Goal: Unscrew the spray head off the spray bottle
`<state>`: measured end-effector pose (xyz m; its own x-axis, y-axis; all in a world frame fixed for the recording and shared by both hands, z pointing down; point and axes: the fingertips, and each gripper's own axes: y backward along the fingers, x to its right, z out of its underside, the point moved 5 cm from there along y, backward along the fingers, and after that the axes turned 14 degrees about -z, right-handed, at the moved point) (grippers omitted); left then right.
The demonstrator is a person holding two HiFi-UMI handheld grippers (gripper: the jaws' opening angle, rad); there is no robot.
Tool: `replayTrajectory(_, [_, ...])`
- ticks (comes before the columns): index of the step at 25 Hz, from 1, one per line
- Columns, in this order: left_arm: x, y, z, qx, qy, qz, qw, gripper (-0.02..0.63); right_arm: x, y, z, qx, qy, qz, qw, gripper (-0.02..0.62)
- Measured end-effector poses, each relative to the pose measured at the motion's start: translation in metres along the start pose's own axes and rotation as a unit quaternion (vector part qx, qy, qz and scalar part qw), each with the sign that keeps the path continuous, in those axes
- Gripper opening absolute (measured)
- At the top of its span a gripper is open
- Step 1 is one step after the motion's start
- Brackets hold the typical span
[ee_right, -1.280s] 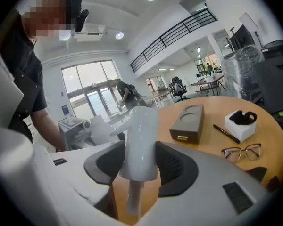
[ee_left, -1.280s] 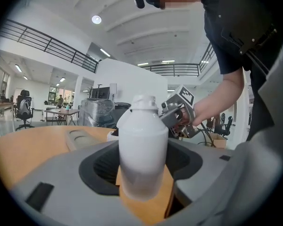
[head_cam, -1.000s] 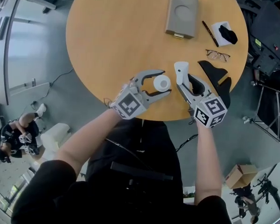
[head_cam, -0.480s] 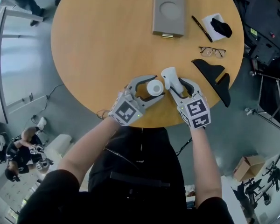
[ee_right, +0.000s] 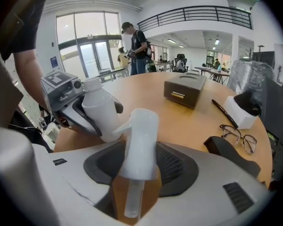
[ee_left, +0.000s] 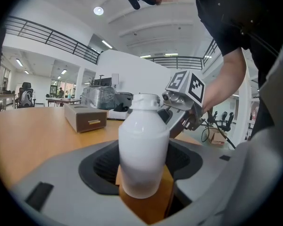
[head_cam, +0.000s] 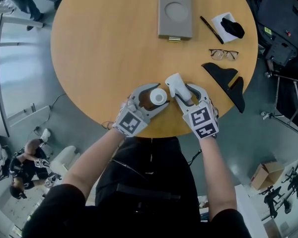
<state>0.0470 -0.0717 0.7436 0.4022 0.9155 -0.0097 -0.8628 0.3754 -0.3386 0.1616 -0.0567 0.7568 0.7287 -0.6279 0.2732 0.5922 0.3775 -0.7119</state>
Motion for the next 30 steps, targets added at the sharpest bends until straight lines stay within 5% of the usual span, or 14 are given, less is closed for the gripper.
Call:
replayTrajectory(7, [0.005, 0.007, 0.000, -0.014, -0.016, 0.005, 0.9998, 0.314, -0.009, -0.003, -0.008, 0.001, 0.017, 0.013, 1.000, 0.231])
replayTrajectory(10, [0.007, 0.013, -0.010, -0.004, -0.010, 0.008, 0.9999, 0.339, -0.010, 0.002, -0.016, 0.029, -0.001, 0.006, 1.000, 0.320])
replayTrajectory(18, [0.011, 0.035, -0.028, -0.013, -0.004, 0.006, 0.9999, 0.342, -0.023, 0.031, -0.033, 0.040, -0.004, 0.009, 0.999, 0.321])
replayTrajectory(30, [0.009, 0.114, -0.132, -0.003, 0.008, -0.049, 0.9988, 0.342, -0.083, 0.113, -0.099, 0.143, 0.018, -0.061, 0.988, 0.319])
